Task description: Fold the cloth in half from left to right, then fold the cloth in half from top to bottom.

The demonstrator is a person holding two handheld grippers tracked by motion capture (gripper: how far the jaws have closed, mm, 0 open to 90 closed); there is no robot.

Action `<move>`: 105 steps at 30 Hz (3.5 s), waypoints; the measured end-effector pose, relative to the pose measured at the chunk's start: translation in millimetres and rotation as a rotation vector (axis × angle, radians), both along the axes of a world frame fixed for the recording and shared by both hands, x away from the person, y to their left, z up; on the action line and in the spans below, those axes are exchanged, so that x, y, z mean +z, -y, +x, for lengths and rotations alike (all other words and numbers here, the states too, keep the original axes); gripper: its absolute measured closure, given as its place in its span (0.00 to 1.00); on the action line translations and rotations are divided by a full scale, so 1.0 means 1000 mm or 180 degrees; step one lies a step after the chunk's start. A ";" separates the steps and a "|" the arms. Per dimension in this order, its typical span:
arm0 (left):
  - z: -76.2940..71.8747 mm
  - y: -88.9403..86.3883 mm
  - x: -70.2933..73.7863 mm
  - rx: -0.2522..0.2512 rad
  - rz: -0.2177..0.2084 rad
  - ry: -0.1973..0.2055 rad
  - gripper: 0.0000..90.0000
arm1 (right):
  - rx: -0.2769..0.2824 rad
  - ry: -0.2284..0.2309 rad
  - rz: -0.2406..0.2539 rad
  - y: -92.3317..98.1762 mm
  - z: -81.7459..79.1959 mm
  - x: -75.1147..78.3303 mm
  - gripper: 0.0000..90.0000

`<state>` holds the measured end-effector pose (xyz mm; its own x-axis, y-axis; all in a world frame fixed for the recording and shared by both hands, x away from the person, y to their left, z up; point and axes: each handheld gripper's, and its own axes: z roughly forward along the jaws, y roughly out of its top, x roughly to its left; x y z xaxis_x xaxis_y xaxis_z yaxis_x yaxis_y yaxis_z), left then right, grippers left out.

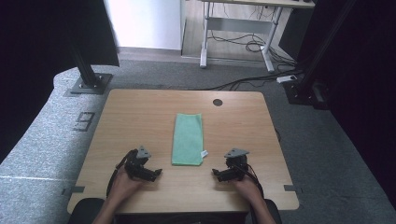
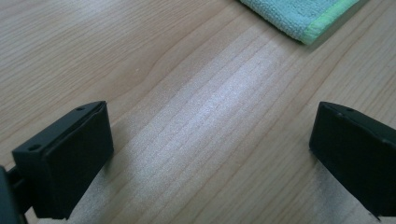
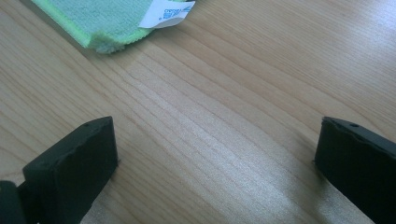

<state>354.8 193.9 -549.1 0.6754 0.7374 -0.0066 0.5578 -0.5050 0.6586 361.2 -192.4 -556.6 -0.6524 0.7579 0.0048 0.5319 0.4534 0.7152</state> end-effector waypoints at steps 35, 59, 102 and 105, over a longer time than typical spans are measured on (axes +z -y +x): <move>0.020 0.018 0.022 0.0005 -0.0192 0.0059 0.00 | 0.0124 -0.0016 0.0080 -0.013 0.010 0.014 0.01; 0.064 0.055 0.001 0.0032 -0.0027 0.0072 0.01 | 0.0100 0.0054 -0.0222 -0.066 0.062 0.011 0.02; 0.049 0.050 0.004 0.0144 -0.0071 0.0046 0.02 | 0.0293 -0.0036 -0.0144 -0.059 -0.003 0.006 0.00; 0.052 0.048 0.002 0.0215 -0.0053 0.0083 0.01 | 0.0292 -0.0054 -0.0119 -0.058 -0.003 0.006 0.01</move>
<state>406.4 145.7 -547.2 0.6243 0.7812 -0.0024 0.5728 -0.4557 0.6813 358.0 -134.8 -551.0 -0.7190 0.6949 -0.0109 0.4989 0.5270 0.6880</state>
